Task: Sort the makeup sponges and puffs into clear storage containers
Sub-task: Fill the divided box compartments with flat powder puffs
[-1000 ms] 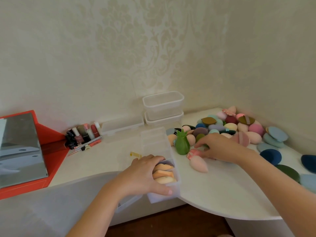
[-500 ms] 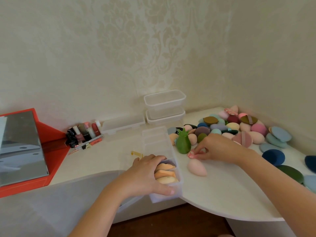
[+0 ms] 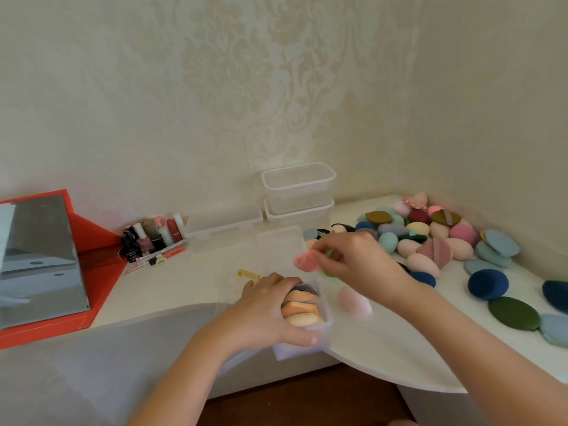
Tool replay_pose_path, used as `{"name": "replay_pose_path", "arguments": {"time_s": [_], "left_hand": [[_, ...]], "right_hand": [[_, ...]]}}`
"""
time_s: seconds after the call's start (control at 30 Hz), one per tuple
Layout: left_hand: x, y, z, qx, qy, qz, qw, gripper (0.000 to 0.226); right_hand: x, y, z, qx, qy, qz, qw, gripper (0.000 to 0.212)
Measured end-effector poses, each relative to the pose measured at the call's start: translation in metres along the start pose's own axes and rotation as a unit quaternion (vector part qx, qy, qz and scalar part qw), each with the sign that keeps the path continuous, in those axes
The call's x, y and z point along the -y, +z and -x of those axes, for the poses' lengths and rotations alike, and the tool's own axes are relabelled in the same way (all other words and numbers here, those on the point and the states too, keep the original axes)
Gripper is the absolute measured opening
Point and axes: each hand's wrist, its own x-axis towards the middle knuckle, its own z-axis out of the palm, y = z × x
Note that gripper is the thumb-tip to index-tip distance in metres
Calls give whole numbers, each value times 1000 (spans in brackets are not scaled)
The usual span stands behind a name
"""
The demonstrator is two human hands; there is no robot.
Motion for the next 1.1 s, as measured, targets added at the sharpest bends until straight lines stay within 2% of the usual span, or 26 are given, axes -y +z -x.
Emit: {"name": "replay_pose_path", "arguments": {"time_s": [0.2,0.37,0.57,0.67,0.8,0.87,0.97,1.03,1.1], "left_hand": [[1,0,0,-1,-3,0,1000,85],[3,1,-3,-2,2,-3,1000,81],[5,5,-2,-29,13,14,999,79],[2,5,0,-42,14,22,999,74],[0,2,1,-39,16,14,999,78],[-2,0,2,-32,26,-2,999,80],[-5,-3,5,-26,33,-9,999,77],[-6,-4,7,-20,26,-8,999,76],[-7,-5,7,-14,18,-14,1000,75]], "right_hand": [[18,15,-26,57,-48,100,992,23],[22,26,-35,194,5,156,968,27],[25,28,-44,206,-5,209,956,22],[25,24,-44,213,1,208,955,19],[24,22,-46,292,-10,193,937,21],[25,23,-48,321,-13,189,928,34],[23,27,-51,295,-3,178,939,50],[20,30,-48,282,6,171,944,47],[17,29,-46,310,14,164,936,34]]}}
